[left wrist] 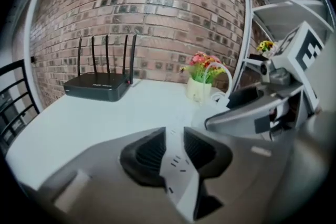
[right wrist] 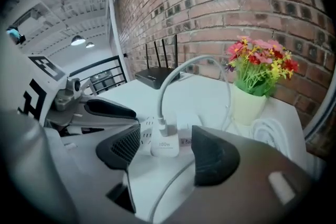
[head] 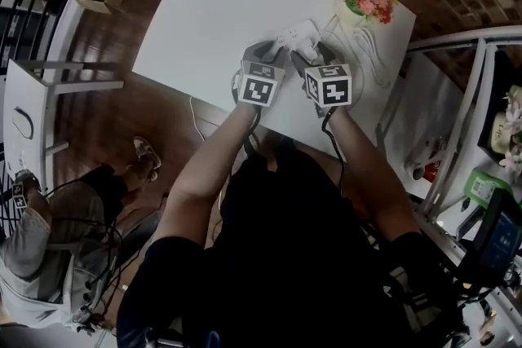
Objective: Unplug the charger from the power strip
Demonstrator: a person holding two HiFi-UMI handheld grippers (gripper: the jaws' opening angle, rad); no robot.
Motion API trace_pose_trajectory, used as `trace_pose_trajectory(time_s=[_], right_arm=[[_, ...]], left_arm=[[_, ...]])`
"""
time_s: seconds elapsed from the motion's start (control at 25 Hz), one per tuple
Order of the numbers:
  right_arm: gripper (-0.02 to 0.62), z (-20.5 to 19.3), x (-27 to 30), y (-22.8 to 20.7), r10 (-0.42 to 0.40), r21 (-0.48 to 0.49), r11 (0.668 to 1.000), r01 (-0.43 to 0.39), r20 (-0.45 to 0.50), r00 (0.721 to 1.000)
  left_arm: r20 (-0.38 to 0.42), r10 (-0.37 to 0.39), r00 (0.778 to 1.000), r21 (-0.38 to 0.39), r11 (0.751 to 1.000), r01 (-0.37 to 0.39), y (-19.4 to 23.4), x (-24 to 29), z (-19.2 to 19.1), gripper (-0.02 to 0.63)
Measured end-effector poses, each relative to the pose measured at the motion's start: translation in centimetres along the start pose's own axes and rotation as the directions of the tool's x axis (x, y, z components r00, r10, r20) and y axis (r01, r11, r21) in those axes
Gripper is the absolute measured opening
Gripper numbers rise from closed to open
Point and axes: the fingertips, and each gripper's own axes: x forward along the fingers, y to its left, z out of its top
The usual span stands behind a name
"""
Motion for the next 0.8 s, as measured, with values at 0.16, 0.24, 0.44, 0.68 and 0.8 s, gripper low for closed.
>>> trace_pose_trajectory(time_s=[0.16, 0.24, 0.44, 0.68, 0.8], right_arm=[[0.276, -0.6, 0.9, -0.1, -0.044, -0.037, 0.998, 0.043, -0.03, 0.999], [0.177, -0.4, 0.8, -0.3, -0.074, -0.071, 0.995, 0.072, -0.022, 0.997], [0.142, -0.6, 0.8, -0.2, -0.092, -0.108, 0.99, 0.087, -0.045, 0.995], [0.14, -0.7, 0.7, -0.1, -0.093, -0.118, 0.989, 0.086, -0.063, 0.994], [0.14, -1.2, 0.4, 0.5, -0.084, -0.127, 0.989, 0.075, -0.071, 0.994]], left_arm=[[-0.036, 0.002, 0.999, 0.062, 0.998, 0.0, -0.6, 0.4, -0.3, 0.109], [-0.067, -0.004, 0.998, 0.093, 0.996, 0.01, -1.0, 0.8, -0.8, 0.109], [-0.131, 0.003, 0.991, 0.218, 0.976, 0.026, -2.1, 1.2, -1.8, 0.114], [-0.145, 0.002, 0.989, 0.203, 0.979, 0.028, -2.2, 1.2, -2.1, 0.114], [-0.151, 0.001, 0.989, 0.185, 0.982, 0.027, -2.4, 0.5, -2.7, 0.113]])
